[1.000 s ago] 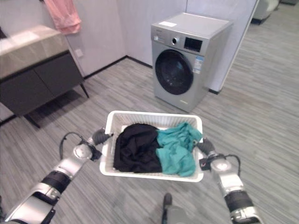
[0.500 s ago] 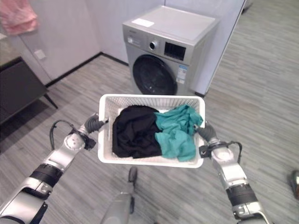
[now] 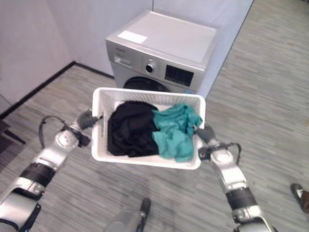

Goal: Grab the laundry basket,head to the washer,open it,put in the laundry and shut it.

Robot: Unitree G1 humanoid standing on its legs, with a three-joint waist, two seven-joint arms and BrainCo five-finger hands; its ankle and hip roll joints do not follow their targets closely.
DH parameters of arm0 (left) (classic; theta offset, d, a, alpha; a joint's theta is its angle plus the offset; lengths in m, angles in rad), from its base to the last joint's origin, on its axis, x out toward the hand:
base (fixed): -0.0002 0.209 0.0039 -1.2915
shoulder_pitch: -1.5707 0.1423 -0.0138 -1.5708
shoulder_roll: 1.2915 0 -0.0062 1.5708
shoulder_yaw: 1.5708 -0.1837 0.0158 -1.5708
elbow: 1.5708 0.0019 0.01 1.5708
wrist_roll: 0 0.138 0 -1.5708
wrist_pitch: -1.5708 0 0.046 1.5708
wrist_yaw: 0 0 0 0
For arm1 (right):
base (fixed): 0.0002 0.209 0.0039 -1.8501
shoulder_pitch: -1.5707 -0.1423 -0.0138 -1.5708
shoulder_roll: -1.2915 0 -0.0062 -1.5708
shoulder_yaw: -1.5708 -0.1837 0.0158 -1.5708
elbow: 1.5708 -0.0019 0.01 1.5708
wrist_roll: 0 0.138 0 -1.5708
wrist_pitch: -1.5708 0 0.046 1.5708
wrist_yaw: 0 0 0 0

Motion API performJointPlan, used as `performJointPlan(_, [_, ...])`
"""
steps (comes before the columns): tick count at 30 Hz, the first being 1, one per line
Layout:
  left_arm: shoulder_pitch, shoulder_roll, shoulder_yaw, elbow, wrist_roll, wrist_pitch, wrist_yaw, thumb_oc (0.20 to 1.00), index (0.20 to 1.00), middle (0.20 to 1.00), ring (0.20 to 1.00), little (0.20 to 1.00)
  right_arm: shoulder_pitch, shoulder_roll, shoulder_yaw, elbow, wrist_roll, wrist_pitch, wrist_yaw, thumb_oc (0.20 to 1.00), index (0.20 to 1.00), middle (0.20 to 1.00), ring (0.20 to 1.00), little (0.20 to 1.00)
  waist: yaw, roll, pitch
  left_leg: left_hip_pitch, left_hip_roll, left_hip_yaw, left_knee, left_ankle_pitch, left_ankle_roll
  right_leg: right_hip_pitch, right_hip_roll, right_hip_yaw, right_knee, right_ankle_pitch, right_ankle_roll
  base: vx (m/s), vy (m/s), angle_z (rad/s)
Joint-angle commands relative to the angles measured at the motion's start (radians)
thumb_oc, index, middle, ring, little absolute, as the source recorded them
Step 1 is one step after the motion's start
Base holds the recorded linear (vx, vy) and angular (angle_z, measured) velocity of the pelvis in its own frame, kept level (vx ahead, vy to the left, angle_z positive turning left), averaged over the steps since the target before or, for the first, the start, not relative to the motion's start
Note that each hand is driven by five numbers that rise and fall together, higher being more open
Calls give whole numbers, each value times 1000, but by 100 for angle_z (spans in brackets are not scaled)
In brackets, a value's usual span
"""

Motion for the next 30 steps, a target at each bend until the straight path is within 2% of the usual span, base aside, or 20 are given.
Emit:
performJointPlan(1, [-51, 61, 66, -30, -33, -38, 71, 200, 200, 200, 200, 200, -51, -69, -16, -21, -38, -102, 10, 200, 200, 200, 200, 200, -6, 55, -143, 41, 107, -74, -81, 2, -93, -52, -16, -121, -185, 181, 0, 186, 92, -2])
performJointPlan(2, [-53, 62, 69, -37, -32, -37, 72, 200, 200, 200, 200, 200, -57, -73, -12, -24, -39, -99, 12, 200, 200, 200, 200, 200, -15, 55, -141, 62, 104, -75, -88, -6, -92, -76, -11, -146, -218, 154, -8, 409, 138, 6])
performJointPlan(3, [-48, 60, 78, -39, -32, -37, 72, 200, 200, 200, 200, 200, -85, -77, -1, -21, -46, -100, 17, 200, 200, 200, 200, 200, -32, 55, -135, 103, 99, -78, -104, -31, -94, -125, 10, -199, -319, 110, -14, 400, 52, 10])
performJointPlan(6, [-26, 64, 103, -43, -39, -39, 74, 200, 200, 200, 200, 200, -128, -89, 19, -1, -47, -95, 21, 200, 200, 200, 200, 200, -45, 39, -134, 161, 88, -65, -124, -80, -112, -174, 9, -274, -593, 94, -15, 351, -51, 8])
performJointPlan(8, [-19, 64, 118, -38, -35, -43, 78, 200, 200, 200, 200, 200, -141, -92, 25, 12, -43, -95, 18, 200, 200, 200, 200, 200, -52, 36, -131, 197, 92, -70, -134, -111, -125, -183, 36, -274, -770, 144, -1, 365, -113, -14])
performJointPlan(10, [-31, 60, 123, -29, -33, -48, 85, 200, 200, 200, 200, 200, -143, -101, 17, 10, -43, -95, 15, 200, 200, 200, 200, 200, -63, 30, -126, 222, 88, -72, -127, -144, -136, -207, 38, -272, -867, 188, 19, 349, -100, 4])
performJointPlan(12, [-62, 61, 112, -5, -29, -53, 89, 200, 200, 200, 200, 200, -143, -119, 6, -2, -41, -91, 12, 200, 200, 200, 200, 200, -75, 23, -127, 233, 81, -81, -83, -186, -143, -188, 44, -256, -913, 208, 22, 317, -87, 22])
performJointPlan(14, [-112, 60, 86, 18, -27, -59, 92, 200, 200, 200, 200, 200, -130, -157, -22, -25, -33, -92, 7, 200, 200, 200, 200, 200, -95, 16, -147, 234, 89, -87, -2, -187, -175, -146, 59, -233, -907, 209, 2, 358, -129, 37])
performJointPlan(15, [-141, 56, 65, 37, -28, -65, 95, 200, 200, 200, 200, 200, -120, -184, -42, -33, -25, -91, -1, 200, 200, 200, 200, 200, -116, 19, -155, 218, 110, -88, 74, -157, -208, -124, 78, -226, -899, 198, -15, 336, -221, 84])
performJointPlan(16, [-175, 61, 50, 47, -30, -64, 100, 200, 200, 200, 200, 200, -100, -221, -76, -64, -4, -96, -13, 200, 200, 200, 200, 200, -134, 13, -144, 113, 156, -58, 341, -32, -259, -71, 82, -247, -902, 183, -57, 226, -167, 108])
performJointPlan(17, [-177, 61, 48, 48, -31, -64, 100, 200, 200, 200, 200, 200, -99, -220, -78, -66, -4, -95, -13, 200, 200, 200, 200, 200, -138, 16, -149, 104, 160, -65, 353, -41, -260, -72, 86, -251, -903, 178, -55, 182, -188, 121])
performJointPlan(19, [-182, 74, 70, 37, -40, -62, 111, 200, 200, 200, 200, 200, -106, -237, -81, -100, 8, -100, -17, 200, 200, 200, 200, 200, -128, 10, -131, 33, 153, -70, 562, 9, -258, -25, 109, -237, -912, 147, -95, 137, -158, 66])
performJointPlan(20, [-205, 91, 77, 33, -60, -68, 122, 200, 200, 200, 200, 200, -124, -264, -80, -117, 17, -104, -20, 200, 200, 200, 200, 200, -127, 5, -117, -25, 178, -66, 653, 34, -243, 5, 131, -214, -915, 124, -120, 111, -130, -32])
performJointPlan(21, [-208, 92, 76, 35, -61, -68, 122, 200, 200, 200, 200, 200, -126, -264, -81, -117, 18, -103, -20, 200, 200, 200, 200, 200, -125, 8, -115, -25, 182, -65, 658, 30, -243, 5, 135, -212, -915, 123, -121, 133, -104, -80])
performJointPlan(23, [-256, 115, 69, 31, -82, -68, 130, 200, 200, 200, 200, 200, -146, -289, -87, -133, 36, -104, -29, 200, 200, 200, 200, 200, -115, 0, -105, -72, 218, -59, 589, 20, -228, 35, 139, -195, -923, 99, -123, 133, -20, -76])
performJointPlan(24, [-290, 128, 57, 35, -89, -73, 137, 200, 200, 200, 200, 200, -158, -298, -83, -136, 38, -112, -36, 200, 200, 200, 200, 200, -108, -3, -102, -83, 227, -65, 517, 3, -222, 45, 139, -187, -924, 91, -117, 131, 2, -45])
performJointPlan(25, [-294, 128, 55, 36, -89, -73, 137, 200, 200, 200, 200, 200, -159, -297, -85, -136, 38, -112, -36, 200, 200, 200, 200, 200, -105, -5, -99, -78, 226, -62, 513, 4, -221, 47, 138, -184, -924, 90, -117, 210, 82, -30])
performJointPlan(26, [-344, 166, 41, 33, -86, -76, 149, 200, 200, 200, 200, 200, -178, -312, -77, -150, 36, -120, -35, 200, 200, 200, 200, 200, -98, 11, -106, -85, 244, -101, 338, -24, -224, 60, 153, -165, -921, 67, -103, 214, 112, -38])
performJointPlan(27, [-383, 186, 22, 49, -84, -80, 162, 200, 200, 200, 200, 200, -192, -308, -67, -147, 31, -127, -37, 200, 200, 200, 200, 200, -82, 12, -104, -70, 248, -134, 183, 8, -236, 67, 153, -146, -919, 61, -100, 311, 150, -24])
performJointPlan(30, [-463, 225, -47, 97, -86, -84, 165, 200, 200, 200, 200, 200, -217, -288, -35, -112, 16, -136, -37, 200, 200, 200, 200, 200, -48, 30, -110, -53, 262, -244, -60, 85, -253, 100, 163, -118, -906, 22, -95, 194, 88, -47])
